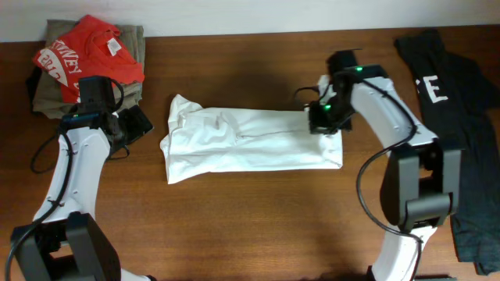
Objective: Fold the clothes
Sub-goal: 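Fold the strip's right end leftward over the middle with the right gripper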
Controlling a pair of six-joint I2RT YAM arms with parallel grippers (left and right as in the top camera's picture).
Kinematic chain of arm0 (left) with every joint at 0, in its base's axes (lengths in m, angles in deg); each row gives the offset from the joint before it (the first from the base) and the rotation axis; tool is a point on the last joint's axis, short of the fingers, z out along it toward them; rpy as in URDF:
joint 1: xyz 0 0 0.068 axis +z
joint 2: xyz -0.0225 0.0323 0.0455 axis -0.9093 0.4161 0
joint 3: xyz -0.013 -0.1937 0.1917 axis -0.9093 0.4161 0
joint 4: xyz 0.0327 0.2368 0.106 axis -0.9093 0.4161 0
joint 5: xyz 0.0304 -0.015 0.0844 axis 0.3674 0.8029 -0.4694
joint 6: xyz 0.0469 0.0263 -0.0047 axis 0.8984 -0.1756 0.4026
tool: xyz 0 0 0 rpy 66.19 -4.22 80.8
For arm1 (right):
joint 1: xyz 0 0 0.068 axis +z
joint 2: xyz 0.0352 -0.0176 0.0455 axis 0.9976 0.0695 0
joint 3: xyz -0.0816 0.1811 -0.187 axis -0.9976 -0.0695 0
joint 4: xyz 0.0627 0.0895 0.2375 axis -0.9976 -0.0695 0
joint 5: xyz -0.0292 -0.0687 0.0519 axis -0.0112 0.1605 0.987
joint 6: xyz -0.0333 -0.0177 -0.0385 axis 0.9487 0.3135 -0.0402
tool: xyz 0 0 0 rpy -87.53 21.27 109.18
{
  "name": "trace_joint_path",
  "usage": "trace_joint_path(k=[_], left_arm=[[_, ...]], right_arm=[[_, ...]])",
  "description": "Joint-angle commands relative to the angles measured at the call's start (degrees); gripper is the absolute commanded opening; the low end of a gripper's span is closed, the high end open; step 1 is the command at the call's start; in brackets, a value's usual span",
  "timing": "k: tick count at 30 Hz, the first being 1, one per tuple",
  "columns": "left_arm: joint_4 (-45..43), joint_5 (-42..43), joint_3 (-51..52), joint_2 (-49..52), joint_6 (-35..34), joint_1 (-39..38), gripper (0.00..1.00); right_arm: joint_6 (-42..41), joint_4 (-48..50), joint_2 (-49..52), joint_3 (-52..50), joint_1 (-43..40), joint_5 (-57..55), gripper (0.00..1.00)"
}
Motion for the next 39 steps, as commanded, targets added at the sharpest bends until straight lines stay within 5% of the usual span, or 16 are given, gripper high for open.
trace_joint_path(k=[1,3,4,7,9,13,16,18,28,30,32,34,35,37,39], left_arm=[[-0.1,-0.4,0.9,0.6,-0.1,0.2,0.99],[-0.1,-0.4,0.9,0.6,-0.1,0.2,0.99],[-0.1,-0.4,0.9,0.6,-0.1,0.2,0.99],[-0.1,-0.4,0.9,0.6,-0.1,0.2,0.99],[-0.1,-0.4,0.9,0.6,-0.1,0.2,0.99],[0.3,-0.4,0.9,0.6,-0.1,0.2,0.99],[0.1,-0.4,0.9,0.6,-0.1,0.2,0.99],[0.1,-0.4,0.9,0.6,-0.1,0.2,0.99],[0.3,-0.4,0.9,0.6,-0.1,0.2,0.99],[0.3,-0.4,0.9,0.6,-0.1,0.2,0.99],[0.3,-0.4,1.4,0.6,-0.1,0.2,0.99],[0.3,-0.4,1.6,0.6,-0.1,0.2,0.99],[0.2,-0.4,1.6,0.6,-0.1,0.2,0.99],[0.0,-0.4,1.6,0.6,-0.1,0.2,0.99],[-0.1,-0.4,1.6,0.6,-0.1,0.2,0.99]], right_arm=[[-1.1,0.6,-1.3,0.6,4.0,-0.1,0.10],[-3.4,1.8,-1.3,0.6,6.4,-0.1,0.16],[-4.0,2.6,-1.3,0.6,7.2,0.1,0.27],[-5.0,3.5,-1.3,0.6,9.5,0.1,0.85],[-4.9,3.4,-1.3,0.8,9.7,0.0,0.88],[-5.0,1.0,-1.3,2.9,2.0,0.0,0.91],[-3.6,0.0,-1.3,2.6,-2.0,1.9,0.33],[-3.5,1.3,-1.2,0.3,-0.8,1.8,0.22],[-10.1,11.5,5.6,-4.3,15.1,2.1,0.25],[-9.8,12.1,5.5,-3.2,15.6,2.1,0.11],[-6.6,8.7,5.1,1.7,14.8,2.0,0.09],[-5.3,0.0,3.6,10.4,11.7,-2.9,0.30],[-4.9,-4.6,3.5,15.2,9.0,-6.3,0.71],[-3.2,-5.6,3.7,16.0,5.3,-6.3,0.71],[-3.2,-5.4,5.1,13.6,3.3,-6.3,0.49]])
